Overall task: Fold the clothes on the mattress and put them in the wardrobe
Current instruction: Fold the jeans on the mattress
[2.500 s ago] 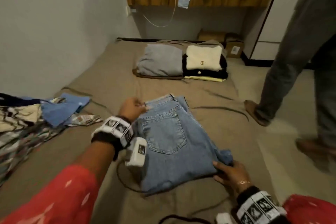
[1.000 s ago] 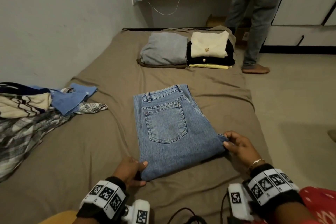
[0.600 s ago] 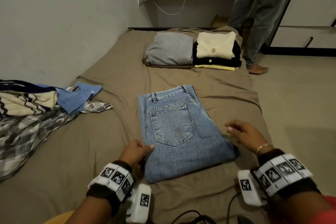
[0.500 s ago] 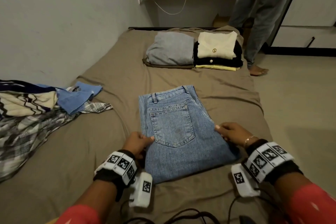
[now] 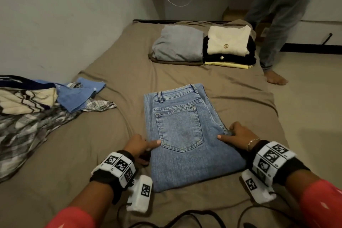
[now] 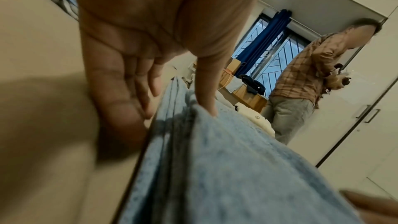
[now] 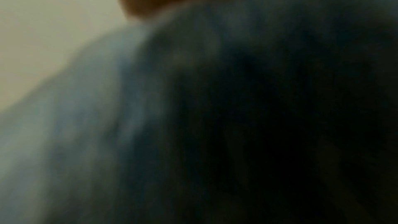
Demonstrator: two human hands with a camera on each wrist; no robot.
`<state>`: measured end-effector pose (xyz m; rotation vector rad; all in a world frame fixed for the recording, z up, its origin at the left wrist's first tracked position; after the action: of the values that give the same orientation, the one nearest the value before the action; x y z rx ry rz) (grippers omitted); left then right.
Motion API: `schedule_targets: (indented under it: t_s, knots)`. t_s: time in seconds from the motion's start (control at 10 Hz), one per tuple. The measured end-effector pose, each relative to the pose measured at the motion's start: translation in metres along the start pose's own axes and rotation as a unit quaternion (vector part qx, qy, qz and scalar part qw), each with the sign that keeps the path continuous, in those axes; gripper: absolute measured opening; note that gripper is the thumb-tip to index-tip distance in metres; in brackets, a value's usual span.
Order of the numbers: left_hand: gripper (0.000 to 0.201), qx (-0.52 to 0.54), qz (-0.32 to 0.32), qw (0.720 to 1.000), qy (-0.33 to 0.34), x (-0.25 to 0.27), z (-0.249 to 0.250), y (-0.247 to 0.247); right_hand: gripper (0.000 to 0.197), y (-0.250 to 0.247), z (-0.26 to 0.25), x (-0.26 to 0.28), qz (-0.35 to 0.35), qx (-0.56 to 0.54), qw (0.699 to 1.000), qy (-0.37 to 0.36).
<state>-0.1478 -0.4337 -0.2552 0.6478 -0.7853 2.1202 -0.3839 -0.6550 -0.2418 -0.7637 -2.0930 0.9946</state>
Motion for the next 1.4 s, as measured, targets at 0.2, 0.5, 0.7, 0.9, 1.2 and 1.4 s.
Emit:
schedule_targets:
  t_s: [0.2,0.5,0.7,0.9,1.2,1.4]
  knots:
    - [0.043,0.042,-0.148,0.988,0.023,0.028,-0.003,0.024,0.037,0.010,-0.009,-0.005,-0.101,-0.243,0.963,0.059]
    - [0.023,0.076,-0.096,0.981,0.150,0.053,0.075,-0.020,0.114,-0.039,-0.060,-0.014,-0.097,-0.328,0.934,-0.104]
    - [0.041,-0.021,-0.051,0.971,0.233,0.036,0.230,-0.078,0.043,-0.152,-0.133,-0.046,0.012,-0.406,0.907,-0.113]
    - [0.012,-0.059,0.030,0.936,0.347,-0.051,0.392,-0.105,0.059,-0.248,-0.180,-0.217,0.079,-0.365,0.898,-0.232]
    - [0.057,-0.152,0.078,0.958,0.231,-0.283,0.354,-0.078,0.037,-0.140,-0.120,-0.430,0.075,-0.380,0.920,-0.057]
    - [0.094,-0.215,0.027,0.938,0.270,-0.317,0.304,-0.053,0.035,-0.130,-0.101,-0.443,0.113,-0.364,0.922,-0.064]
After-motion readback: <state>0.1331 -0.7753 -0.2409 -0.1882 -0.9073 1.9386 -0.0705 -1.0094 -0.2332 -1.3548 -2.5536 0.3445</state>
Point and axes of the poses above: each hand's wrist, its own x-axis away from the middle knuckle, its own y-axis out of the palm, z = x × y, the point moved 7 cm from there along -x, towards the middle knuckle, and after that the axes turned 7 degrees about -y, right-handed, at the moved point
